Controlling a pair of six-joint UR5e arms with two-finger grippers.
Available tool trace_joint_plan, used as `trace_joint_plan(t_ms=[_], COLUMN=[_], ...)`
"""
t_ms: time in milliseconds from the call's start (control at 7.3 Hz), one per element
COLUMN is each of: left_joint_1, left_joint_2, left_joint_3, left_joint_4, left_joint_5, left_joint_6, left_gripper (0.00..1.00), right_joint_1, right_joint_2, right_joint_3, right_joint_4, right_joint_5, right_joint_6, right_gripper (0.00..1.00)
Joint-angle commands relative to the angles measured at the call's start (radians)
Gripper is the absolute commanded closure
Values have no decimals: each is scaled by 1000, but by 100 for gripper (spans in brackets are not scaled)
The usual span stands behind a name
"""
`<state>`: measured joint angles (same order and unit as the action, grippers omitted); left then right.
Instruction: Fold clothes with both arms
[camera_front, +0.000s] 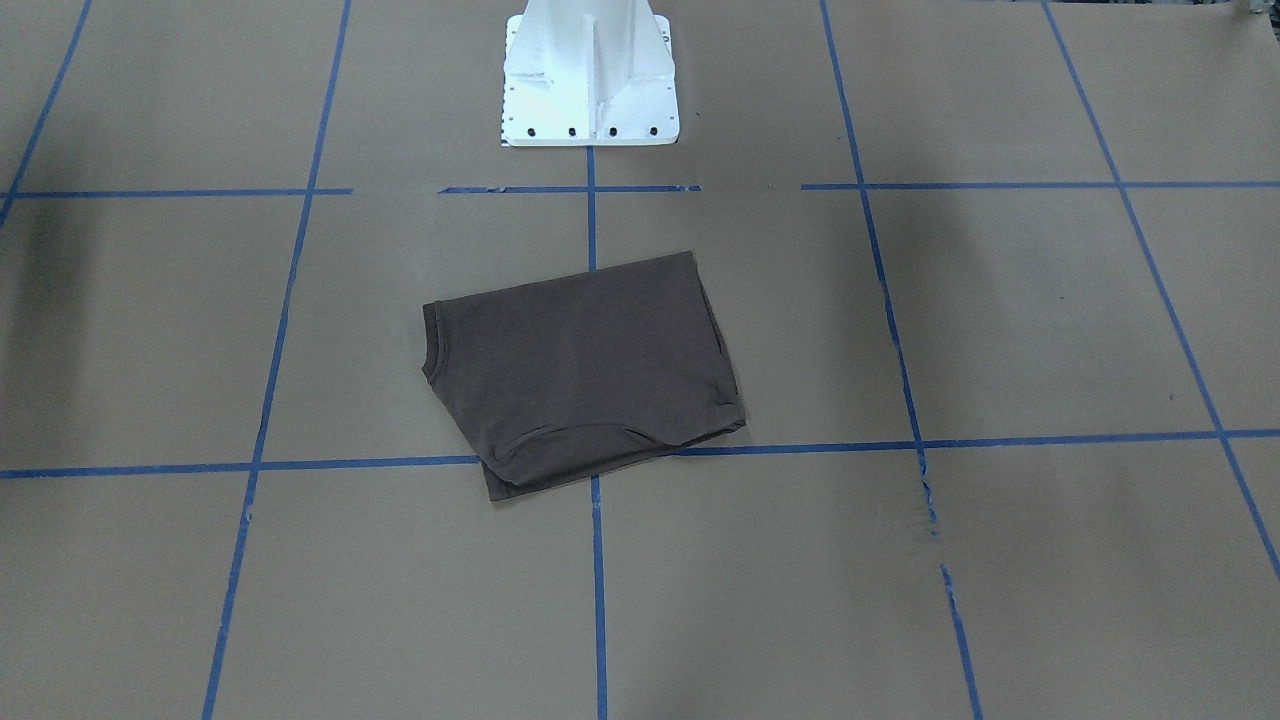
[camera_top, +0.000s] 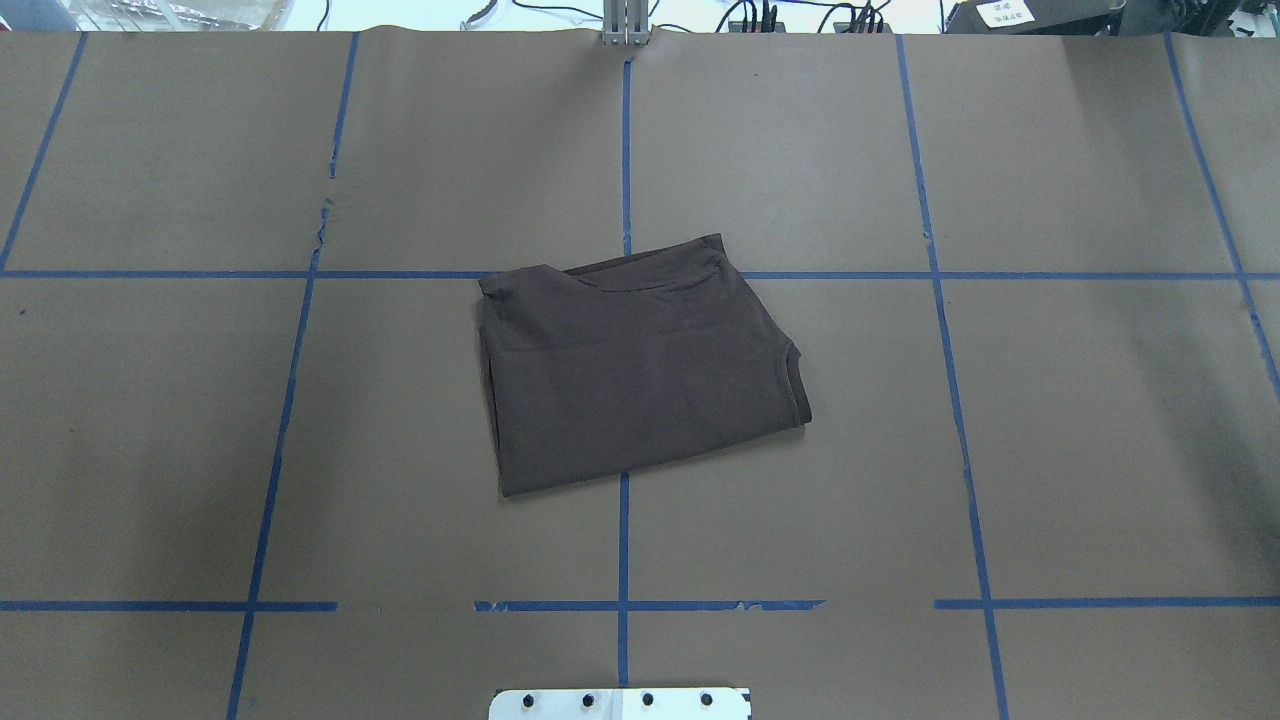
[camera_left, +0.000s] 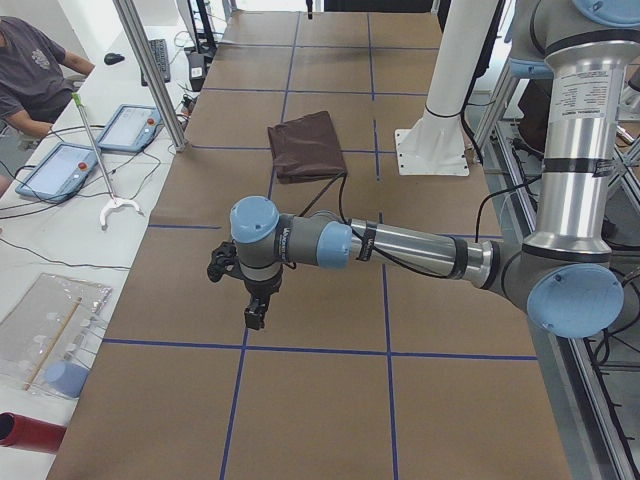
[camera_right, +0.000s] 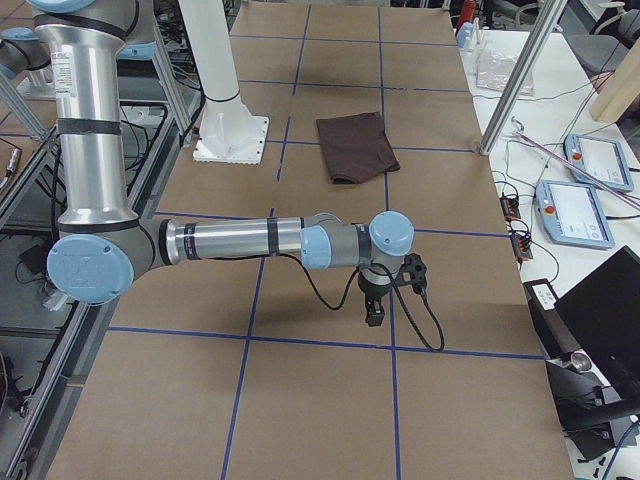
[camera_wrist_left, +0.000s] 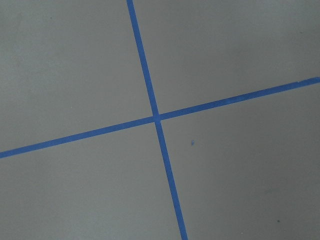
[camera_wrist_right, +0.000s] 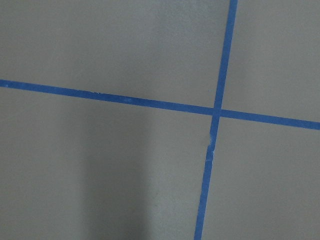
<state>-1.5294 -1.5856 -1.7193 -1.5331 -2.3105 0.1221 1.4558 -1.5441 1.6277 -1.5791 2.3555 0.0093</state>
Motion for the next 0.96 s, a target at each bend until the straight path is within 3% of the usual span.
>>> trace_joint_plan(t_ms=[0, 822], left_joint_1=[0, 0], left_joint_2=[1, -4], left_joint_3=[0, 10], left_joint_4=[2, -5], left_joint_5=[0, 2], left_joint_6=[1, 4], left_gripper=[0, 0], right_joint_1=[-9, -9], right_joint_2=[-1, -4], right_joint_3=[-3, -6], right_joint_4=[1, 65], right_joint_5=[-4, -11], right_joint_6=[1, -3], right_gripper=[0, 0])
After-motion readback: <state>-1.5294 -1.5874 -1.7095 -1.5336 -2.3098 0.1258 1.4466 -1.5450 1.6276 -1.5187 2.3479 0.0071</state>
